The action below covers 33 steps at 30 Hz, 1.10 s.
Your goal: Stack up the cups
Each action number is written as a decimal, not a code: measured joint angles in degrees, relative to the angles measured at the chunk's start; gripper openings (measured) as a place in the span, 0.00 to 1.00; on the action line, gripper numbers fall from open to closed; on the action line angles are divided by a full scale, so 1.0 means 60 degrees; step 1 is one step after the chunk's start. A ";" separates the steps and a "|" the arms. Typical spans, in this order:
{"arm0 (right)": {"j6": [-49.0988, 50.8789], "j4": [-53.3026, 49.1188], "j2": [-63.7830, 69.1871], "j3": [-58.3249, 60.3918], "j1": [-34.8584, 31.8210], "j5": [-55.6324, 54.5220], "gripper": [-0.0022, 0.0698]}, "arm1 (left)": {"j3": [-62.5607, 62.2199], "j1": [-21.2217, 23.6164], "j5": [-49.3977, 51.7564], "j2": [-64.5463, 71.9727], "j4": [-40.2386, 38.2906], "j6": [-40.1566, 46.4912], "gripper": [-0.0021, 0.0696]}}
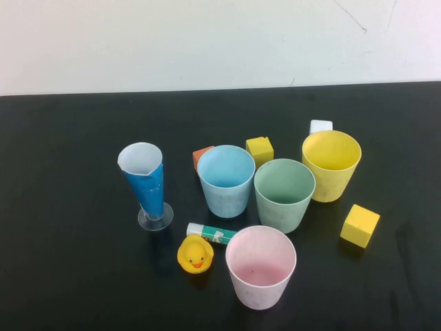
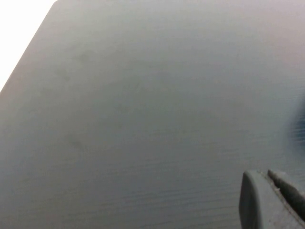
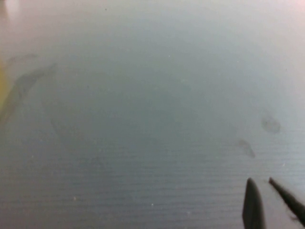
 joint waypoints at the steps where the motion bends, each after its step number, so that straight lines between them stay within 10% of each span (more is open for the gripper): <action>1: 0.0000 -0.0039 0.0000 0.0000 0.0000 0.0000 0.03 | 0.0000 0.0000 0.0000 0.0000 0.0000 0.0000 0.03; 14: 0.0101 0.0335 0.0000 0.0089 0.0000 -0.0467 0.03 | 0.0000 0.0000 0.0000 0.0000 0.0000 0.0000 0.03; 23: 0.2416 0.4326 0.0000 0.0145 0.0000 -0.1501 0.03 | 0.0020 0.0000 -0.0394 0.0000 -0.0075 0.0019 0.03; 33: 0.2040 0.5295 0.0000 0.0145 0.0000 -0.1640 0.03 | 0.0044 0.0000 -0.3394 -0.0012 -0.2439 -0.1501 0.03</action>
